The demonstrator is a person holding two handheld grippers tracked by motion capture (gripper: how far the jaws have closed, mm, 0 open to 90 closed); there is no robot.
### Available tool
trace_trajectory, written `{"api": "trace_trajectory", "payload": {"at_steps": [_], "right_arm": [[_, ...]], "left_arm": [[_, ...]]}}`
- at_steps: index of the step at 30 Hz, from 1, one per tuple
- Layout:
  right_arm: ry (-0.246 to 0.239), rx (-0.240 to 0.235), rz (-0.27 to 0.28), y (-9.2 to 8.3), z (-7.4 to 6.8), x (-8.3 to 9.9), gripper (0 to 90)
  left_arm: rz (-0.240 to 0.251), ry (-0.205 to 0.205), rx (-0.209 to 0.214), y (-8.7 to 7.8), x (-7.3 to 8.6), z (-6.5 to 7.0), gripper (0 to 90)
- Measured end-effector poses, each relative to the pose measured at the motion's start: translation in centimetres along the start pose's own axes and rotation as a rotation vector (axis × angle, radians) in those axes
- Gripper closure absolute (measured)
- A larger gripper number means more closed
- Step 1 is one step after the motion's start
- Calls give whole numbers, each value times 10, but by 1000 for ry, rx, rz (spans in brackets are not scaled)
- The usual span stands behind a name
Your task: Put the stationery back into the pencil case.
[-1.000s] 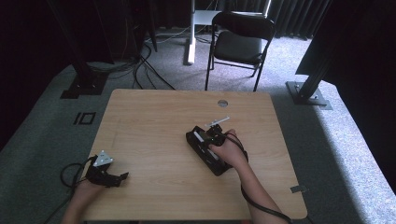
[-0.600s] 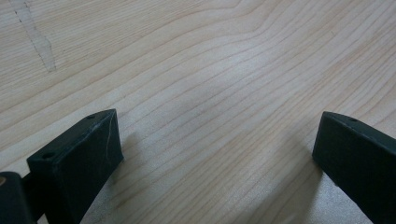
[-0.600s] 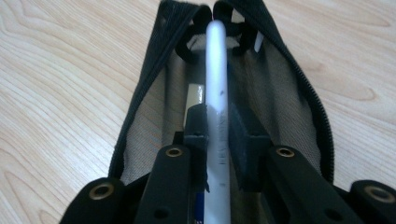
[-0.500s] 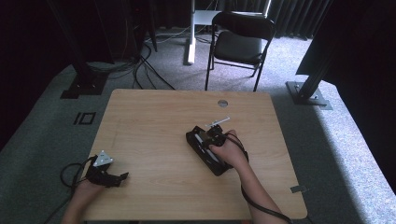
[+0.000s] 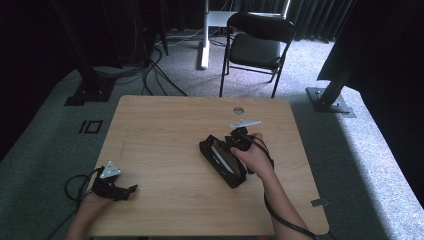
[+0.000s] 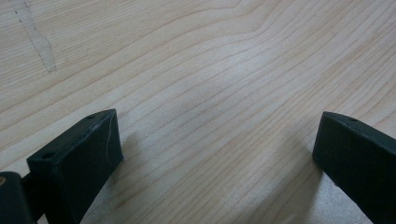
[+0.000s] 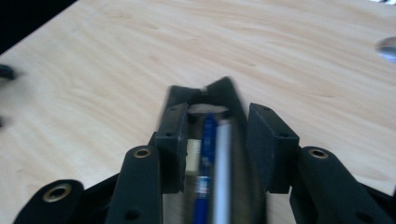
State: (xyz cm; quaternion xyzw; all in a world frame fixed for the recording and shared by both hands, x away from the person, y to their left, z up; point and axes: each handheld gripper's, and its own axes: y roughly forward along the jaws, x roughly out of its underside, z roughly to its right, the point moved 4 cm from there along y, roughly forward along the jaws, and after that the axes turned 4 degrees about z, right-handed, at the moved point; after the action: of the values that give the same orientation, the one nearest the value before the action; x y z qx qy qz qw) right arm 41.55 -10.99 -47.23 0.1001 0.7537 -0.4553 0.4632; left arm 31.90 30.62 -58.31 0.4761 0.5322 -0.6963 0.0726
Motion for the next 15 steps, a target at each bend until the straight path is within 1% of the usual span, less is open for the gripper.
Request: {"api": "trace_trajectory", "payload": {"at_steps": [1,2,3,4,7,8,9,10,11,13,14,15], "right_arm": [[0,11,4,-1,4,-1,563],[0,11,4,-1,4,-1,563],[10,22,19,-2,8,-1,548],[15,49,28,-5,16,-1,530],[25,87,49,-7,27,2,491],[40,102,55,-8,31,4,483],[40,102,55,-8,31,4,483],[50,119,62,-9,37,6,475],[71,136,76,-10,44,10,460],[72,163,81,-12,51,14,440],[84,178,90,-13,56,17,427],[86,184,92,-14,59,19,413]], "left_arm": [[0,0,0,0,0,0,16],[0,0,0,0,0,0,16],[1,0,0,0,0,0,16],[0,0,0,0,0,0,16],[1,0,0,0,0,0,16],[0,0,0,0,0,0,16],[0,0,0,0,0,0,16],[0,0,0,0,0,0,16],[0,0,-1,0,0,0,16],[0,0,-1,0,0,0,16],[0,0,0,0,0,0,16],[0,0,0,0,0,0,16]]}}
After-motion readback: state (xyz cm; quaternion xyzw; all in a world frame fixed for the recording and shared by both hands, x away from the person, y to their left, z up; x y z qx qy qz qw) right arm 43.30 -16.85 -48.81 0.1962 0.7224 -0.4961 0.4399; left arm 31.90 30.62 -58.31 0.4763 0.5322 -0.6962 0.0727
